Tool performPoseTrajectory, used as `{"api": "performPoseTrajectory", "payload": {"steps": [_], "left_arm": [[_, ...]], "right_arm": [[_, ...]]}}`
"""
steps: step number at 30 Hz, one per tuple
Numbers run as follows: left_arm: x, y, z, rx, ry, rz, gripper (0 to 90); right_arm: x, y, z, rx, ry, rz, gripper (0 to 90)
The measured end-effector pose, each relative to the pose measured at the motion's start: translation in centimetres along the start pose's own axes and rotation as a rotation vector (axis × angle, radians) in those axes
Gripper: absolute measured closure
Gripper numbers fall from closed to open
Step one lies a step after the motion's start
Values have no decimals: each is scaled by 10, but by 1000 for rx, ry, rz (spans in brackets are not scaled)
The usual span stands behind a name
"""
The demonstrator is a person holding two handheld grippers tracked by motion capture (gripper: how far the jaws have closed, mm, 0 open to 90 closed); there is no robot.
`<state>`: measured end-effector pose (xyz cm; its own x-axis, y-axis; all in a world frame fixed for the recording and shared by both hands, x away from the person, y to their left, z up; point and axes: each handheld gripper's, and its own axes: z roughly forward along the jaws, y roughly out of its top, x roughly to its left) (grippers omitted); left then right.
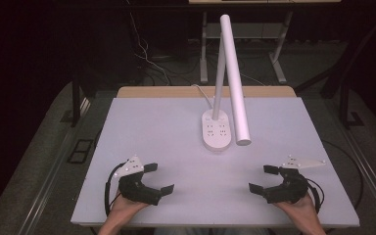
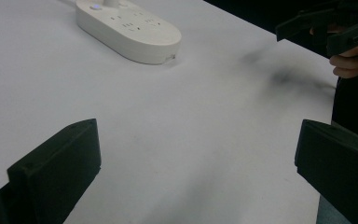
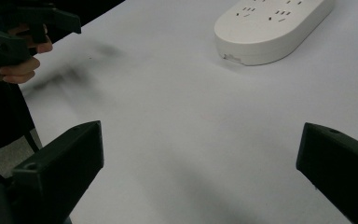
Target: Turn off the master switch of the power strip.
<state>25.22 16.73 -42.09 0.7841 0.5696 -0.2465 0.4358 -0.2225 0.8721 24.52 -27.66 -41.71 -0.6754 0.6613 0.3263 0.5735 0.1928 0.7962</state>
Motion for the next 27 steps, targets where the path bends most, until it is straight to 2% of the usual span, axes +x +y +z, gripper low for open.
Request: {"api": "performPoseTrajectory", "payload": {"steps": [19, 27], "left_arm": [[1, 6, 1, 15, -7, -16, 0], [0, 15, 6, 36, -12, 3, 0]], "right_arm": [[2, 0, 1, 16, 9, -15, 0], [2, 1, 1, 18, 9, -17, 0]]}}
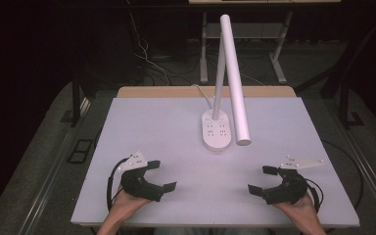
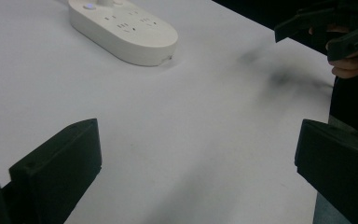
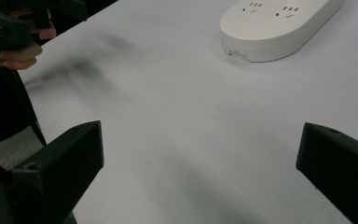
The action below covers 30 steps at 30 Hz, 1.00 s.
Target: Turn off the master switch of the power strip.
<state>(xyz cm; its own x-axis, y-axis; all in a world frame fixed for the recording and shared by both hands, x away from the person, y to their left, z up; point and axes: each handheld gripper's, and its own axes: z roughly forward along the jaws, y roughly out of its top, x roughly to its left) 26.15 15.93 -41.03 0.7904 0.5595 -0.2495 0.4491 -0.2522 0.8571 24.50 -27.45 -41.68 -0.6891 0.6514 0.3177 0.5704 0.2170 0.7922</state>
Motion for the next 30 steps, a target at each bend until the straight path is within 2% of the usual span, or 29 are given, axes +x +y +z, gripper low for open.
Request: {"api": "performPoseTrajectory", "payload": {"steps": [12, 17, 30], "left_arm": [[2, 17, 4, 27, -16, 14, 0], [2, 25, 8, 22, -22, 18, 0], [5, 43, 19, 46, -27, 35, 5]], "right_arm": [[0, 0, 0, 1, -6, -6, 0], [0, 0, -1, -1, -8, -4, 0], [-1, -1, -1, 6, -10, -7, 0]]}}
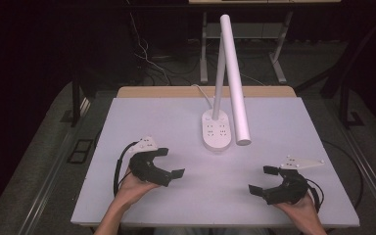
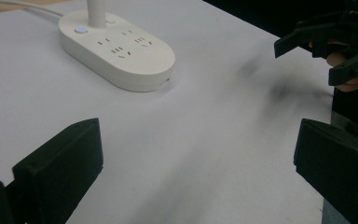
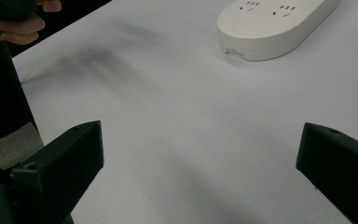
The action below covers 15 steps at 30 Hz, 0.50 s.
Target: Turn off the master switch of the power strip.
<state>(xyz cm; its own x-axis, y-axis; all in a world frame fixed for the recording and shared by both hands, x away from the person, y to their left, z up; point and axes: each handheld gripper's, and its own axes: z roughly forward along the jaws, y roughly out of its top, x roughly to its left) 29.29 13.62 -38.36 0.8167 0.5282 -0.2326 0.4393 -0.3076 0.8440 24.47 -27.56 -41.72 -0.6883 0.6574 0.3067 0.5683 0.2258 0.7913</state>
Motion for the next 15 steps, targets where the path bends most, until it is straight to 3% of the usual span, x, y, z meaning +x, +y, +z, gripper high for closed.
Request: {"api": "performPoseTrajectory", "payload": {"steps": [15], "left_arm": [[4, 25, 14, 12, -21, 22, 8]], "right_arm": [[-1, 0, -1, -2, 1, 2, 0]]}}
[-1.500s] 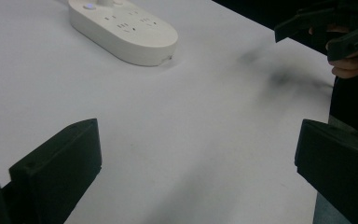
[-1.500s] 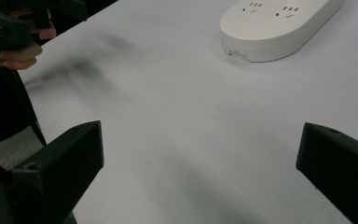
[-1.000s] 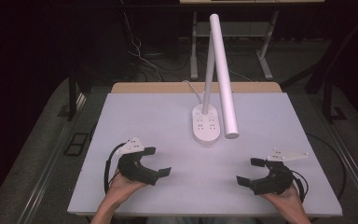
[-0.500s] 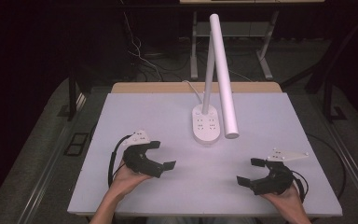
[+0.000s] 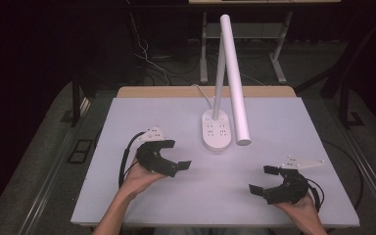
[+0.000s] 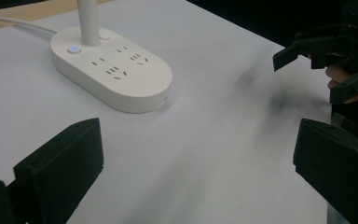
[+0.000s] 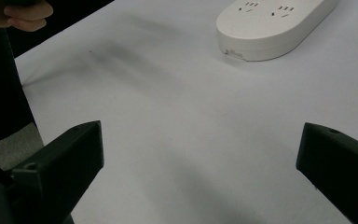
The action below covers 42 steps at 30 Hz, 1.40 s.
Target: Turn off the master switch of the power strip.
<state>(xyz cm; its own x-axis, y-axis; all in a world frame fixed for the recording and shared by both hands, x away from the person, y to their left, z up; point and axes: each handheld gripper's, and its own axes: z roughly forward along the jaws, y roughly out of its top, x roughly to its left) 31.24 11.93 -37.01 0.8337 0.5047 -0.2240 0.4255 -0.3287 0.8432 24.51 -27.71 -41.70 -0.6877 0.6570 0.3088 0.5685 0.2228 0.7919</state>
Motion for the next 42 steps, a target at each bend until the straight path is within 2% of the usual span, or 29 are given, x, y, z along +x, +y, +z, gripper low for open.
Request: {"api": "performPoseTrajectory", "payload": {"steps": [8, 20, 33, 42], "left_arm": [[4, 9, 5, 8, -8, 13, 14], [14, 17, 17, 22, -19, 10, 17], [24, 37, 25, 41, -17, 30, 25], [32, 43, 28, 54, -8, 33, 32]], "right_arm": [[0, 0, -1, 0, -1, -1, 0], [-1, -1, -2, -1, -3, -2, 0], [-1, -1, -2, 6, -6, 3, 0], [-1, -1, -2, 1, -6, -4, 0]]}}
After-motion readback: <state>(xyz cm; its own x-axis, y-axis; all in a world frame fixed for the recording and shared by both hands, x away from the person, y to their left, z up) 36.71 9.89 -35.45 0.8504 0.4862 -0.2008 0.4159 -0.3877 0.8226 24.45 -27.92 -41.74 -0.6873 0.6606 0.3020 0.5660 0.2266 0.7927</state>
